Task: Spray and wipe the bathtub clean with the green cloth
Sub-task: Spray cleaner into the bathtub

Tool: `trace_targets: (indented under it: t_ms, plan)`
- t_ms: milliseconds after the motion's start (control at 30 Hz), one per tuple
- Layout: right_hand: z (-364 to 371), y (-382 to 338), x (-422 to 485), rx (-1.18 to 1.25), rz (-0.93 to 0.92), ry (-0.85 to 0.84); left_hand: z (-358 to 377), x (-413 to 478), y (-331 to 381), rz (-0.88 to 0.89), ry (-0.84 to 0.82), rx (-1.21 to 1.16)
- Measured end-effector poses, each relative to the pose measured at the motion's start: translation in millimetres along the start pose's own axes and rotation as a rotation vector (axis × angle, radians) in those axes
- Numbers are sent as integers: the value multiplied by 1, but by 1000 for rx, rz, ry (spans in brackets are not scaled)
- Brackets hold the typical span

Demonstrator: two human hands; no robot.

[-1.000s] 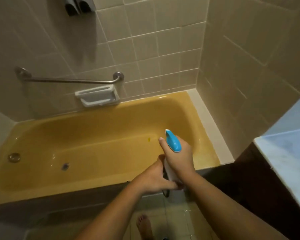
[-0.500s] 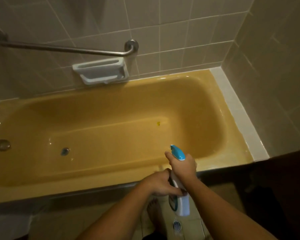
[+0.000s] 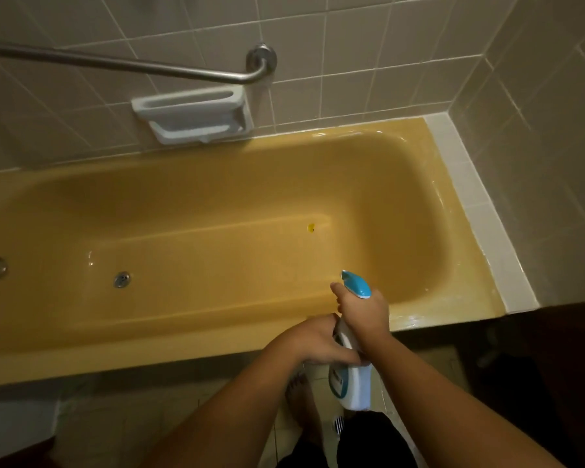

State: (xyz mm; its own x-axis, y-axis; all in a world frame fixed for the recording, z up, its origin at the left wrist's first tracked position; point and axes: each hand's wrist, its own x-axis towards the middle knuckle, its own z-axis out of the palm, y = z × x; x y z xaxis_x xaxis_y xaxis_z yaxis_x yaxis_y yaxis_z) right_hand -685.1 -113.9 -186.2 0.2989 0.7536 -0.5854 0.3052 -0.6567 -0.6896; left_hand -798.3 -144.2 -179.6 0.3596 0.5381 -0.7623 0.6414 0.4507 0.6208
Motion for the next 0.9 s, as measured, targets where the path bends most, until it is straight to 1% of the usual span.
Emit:
trace_targets:
  t_ms: [100,267,367,467,600,700,800,900]
  plan:
    - [-7,-2,8,23,1,-14,10,13,5,14,27,-46]
    - [-15,-1,27,-21,-48,-71,22,32,13,-40,102,-83]
    - [-21,1,39,-35,-45,-88,27,40,22,-50,143,-95]
    - [-29,3,51,-12,2,-89,32,49,29,-60,154,-93]
    - [-36,9,62,36,-3,-101,37,55,36,-72,143,-120]
    - [-43,11,64,70,5,-156,40,58,39,-78,163,-116]
    - [-47,13,67,86,-32,-221,43,59,41,-76,201,-127]
    - [-45,13,69,50,-31,-195,43,59,45,-51,202,-105]
